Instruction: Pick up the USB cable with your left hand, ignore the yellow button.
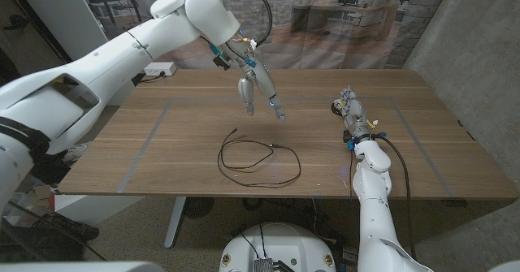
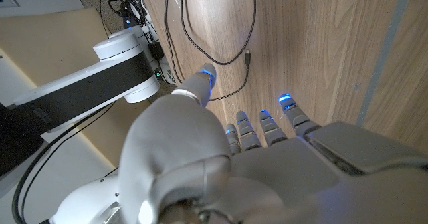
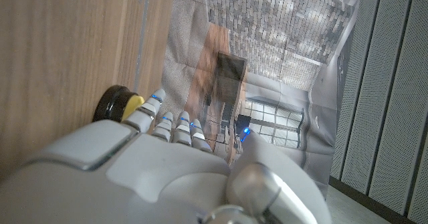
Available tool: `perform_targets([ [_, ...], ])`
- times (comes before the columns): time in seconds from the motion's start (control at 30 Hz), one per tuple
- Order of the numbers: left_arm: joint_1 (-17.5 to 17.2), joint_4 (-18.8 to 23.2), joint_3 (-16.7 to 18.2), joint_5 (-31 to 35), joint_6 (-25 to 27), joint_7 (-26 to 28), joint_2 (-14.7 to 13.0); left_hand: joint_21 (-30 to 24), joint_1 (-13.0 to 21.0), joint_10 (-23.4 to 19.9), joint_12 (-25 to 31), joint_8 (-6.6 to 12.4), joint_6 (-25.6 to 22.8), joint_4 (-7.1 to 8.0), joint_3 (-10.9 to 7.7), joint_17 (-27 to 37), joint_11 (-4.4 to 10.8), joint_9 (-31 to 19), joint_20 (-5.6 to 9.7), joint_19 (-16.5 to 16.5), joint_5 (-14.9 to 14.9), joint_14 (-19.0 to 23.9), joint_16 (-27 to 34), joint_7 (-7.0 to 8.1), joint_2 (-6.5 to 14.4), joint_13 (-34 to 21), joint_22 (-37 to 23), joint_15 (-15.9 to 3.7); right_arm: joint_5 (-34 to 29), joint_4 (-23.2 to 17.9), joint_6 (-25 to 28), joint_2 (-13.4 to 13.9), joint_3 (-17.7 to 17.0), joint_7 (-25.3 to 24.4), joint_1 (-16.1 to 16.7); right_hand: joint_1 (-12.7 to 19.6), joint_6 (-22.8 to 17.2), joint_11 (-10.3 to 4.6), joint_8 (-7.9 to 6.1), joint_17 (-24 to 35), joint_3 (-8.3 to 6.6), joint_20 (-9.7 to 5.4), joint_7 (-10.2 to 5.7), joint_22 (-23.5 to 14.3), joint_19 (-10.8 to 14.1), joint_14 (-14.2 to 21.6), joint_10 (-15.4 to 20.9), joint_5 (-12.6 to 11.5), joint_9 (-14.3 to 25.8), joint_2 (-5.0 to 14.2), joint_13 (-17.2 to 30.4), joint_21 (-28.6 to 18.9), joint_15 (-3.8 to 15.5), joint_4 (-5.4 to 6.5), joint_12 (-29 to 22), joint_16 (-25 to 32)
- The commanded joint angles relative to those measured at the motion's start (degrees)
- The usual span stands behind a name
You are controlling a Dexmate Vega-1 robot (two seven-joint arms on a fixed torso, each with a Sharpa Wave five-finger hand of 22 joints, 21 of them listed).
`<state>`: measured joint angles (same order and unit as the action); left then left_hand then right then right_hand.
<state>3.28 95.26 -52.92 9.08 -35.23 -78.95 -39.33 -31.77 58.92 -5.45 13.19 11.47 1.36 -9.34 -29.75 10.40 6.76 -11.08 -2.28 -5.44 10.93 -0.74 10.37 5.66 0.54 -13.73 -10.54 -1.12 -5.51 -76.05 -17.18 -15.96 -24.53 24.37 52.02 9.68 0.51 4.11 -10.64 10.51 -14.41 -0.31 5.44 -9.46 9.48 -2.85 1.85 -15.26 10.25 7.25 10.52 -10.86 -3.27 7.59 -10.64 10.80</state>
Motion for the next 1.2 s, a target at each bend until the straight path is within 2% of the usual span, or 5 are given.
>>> perform_targets([
  [0.03, -2.87, -0.94, 2.33, 2.54, -8.1, 0.0, 2.21, 0.2, 0.46, 0.27, 0.36, 0.08, 0.13, 0.2, 0.51, 0.01, 0.09, -0.09, 0.2, 0.16, -0.19, -0.45, 0.42, 0.29, -0.15, -0.13, -0.15, -0.43, -0.45, -0.23, 0.09, -0.22, 0.3, -0.88, 0.12, -0.52, -0.09, 0.28, -0.38, 0.14, -0.07, -0.01, 0.42, -0.28, 0.34, 0.36, 0.34, -0.14, 0.26, -0.12, 0.08, -0.33, -0.18, -0.12, -0.52, 0.28],
  [0.4, -0.3, -1.98, -3.16, -1.41, -11.63, 0.0, 1.04, 0.29, 0.18, -0.12, 0.65, 0.41, -0.49, 0.5, 1.73, -0.02, 0.42, -0.11, 0.25, 0.58, -0.32, -0.51, 0.56, 0.7, -0.45, -0.24, -0.2, -0.66, -0.68, 0.43, -0.24, -0.36, 0.45, -1.66, -0.05, -0.57, -0.1, 0.34, -0.37, 0.13, -0.09, -0.03, 0.4, -0.28, 0.35, 0.37, 0.4, -0.18, 0.26, -0.12, 0.09, -0.3, -0.18, -0.16, -0.5, 0.25],
  [0.63, -0.44, -1.88, -3.16, -1.41, -14.23, 0.0, 0.67, 0.33, 0.95, -1.3, 1.22, 0.99, -2.0, 0.34, 2.32, -0.04, 1.54, -0.15, 0.06, 1.12, -0.19, -0.05, 0.85, 1.44, -0.16, -0.34, -0.24, -0.62, -0.9, 1.05, -0.3, -0.22, 0.65, -1.95, -0.46, -0.61, -0.09, 0.32, -0.35, 0.13, -0.11, -0.03, 0.38, -0.28, 0.39, 0.43, 0.42, -0.2, 0.26, -0.12, 0.09, -0.3, -0.18, -0.19, -0.49, 0.25],
  [1.0, -2.06, -0.75, -1.75, 2.13, -17.56, 0.0, 0.71, 0.43, 1.67, -1.85, 1.48, 1.33, -3.08, 0.19, 2.96, -0.07, 1.66, -0.19, 0.22, 1.46, -0.11, 0.12, 0.93, 1.37, -0.2, -0.42, -0.26, -0.9, -1.01, 2.2, -0.36, 0.17, 0.92, -1.96, -1.28, -0.68, -0.11, 0.32, -0.34, 0.13, -0.13, -0.05, 0.4, -0.28, 0.4, 0.43, 0.41, -0.25, 0.26, -0.12, 0.09, -0.27, -0.16, -0.22, -0.45, 0.22],
  [1.2, -6.36, -0.42, 3.57, 8.94, -22.39, 0.0, 2.42, 0.54, 2.09, -2.18, 1.64, 1.48, -3.64, 0.16, 3.27, -0.08, 1.47, -0.21, 0.26, 1.52, -0.11, 0.12, 0.93, 1.37, -0.11, -0.48, -0.27, -1.1, -1.05, 2.08, -0.24, 0.19, 0.91, -2.08, -1.15, -0.71, -0.13, 0.28, -0.34, 0.13, -0.14, -0.05, 0.38, -0.28, 0.4, 0.45, 0.43, -0.26, 0.26, -0.12, 0.09, -0.25, -0.22, -0.24, -0.45, 0.21],
])
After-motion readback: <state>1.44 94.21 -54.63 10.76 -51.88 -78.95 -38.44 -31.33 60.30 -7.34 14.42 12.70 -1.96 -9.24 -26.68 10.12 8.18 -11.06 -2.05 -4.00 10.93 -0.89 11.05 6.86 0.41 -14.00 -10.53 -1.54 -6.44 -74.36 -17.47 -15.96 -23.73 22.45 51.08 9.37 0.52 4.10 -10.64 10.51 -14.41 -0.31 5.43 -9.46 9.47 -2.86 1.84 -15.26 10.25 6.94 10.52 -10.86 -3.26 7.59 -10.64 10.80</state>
